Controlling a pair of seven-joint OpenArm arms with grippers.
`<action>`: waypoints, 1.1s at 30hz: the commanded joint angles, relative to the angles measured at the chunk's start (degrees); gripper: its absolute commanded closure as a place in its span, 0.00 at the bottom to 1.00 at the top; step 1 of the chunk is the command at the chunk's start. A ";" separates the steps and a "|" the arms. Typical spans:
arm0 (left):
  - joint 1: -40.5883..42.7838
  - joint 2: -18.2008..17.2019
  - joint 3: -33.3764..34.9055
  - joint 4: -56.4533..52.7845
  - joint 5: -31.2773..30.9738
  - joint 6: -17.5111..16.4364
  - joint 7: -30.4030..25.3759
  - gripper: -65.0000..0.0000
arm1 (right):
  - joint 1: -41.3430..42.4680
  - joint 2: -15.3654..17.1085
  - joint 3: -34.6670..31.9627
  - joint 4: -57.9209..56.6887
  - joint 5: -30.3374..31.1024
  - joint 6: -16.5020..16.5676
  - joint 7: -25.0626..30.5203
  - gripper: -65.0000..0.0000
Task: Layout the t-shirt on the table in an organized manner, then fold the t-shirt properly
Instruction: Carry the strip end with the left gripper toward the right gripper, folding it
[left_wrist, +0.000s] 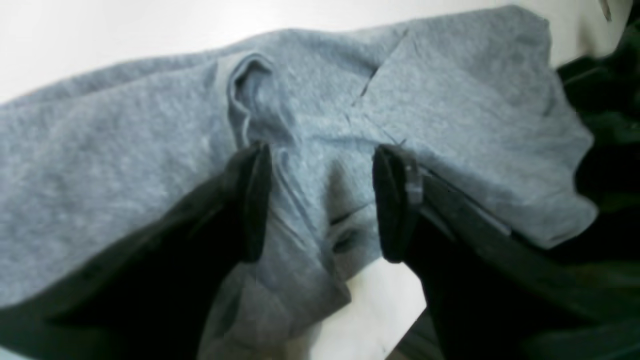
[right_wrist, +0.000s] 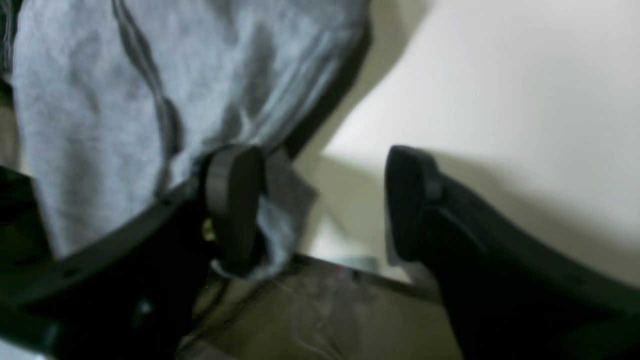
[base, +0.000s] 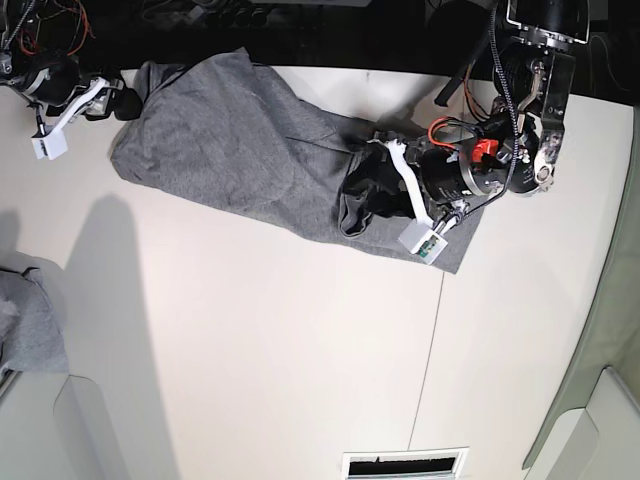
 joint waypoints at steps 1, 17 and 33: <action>-0.70 -0.33 -0.59 0.92 -1.60 -0.31 -0.90 0.46 | 0.24 -0.11 0.42 0.90 0.90 0.44 0.48 0.39; -0.72 -0.50 -4.96 0.92 -2.91 -0.52 -0.87 0.46 | 1.55 -10.34 0.28 0.87 0.98 1.09 4.74 0.40; -0.72 -4.31 -8.39 0.94 -16.20 -6.15 3.19 0.47 | 6.16 -7.37 -0.02 0.87 -6.10 1.86 5.05 1.00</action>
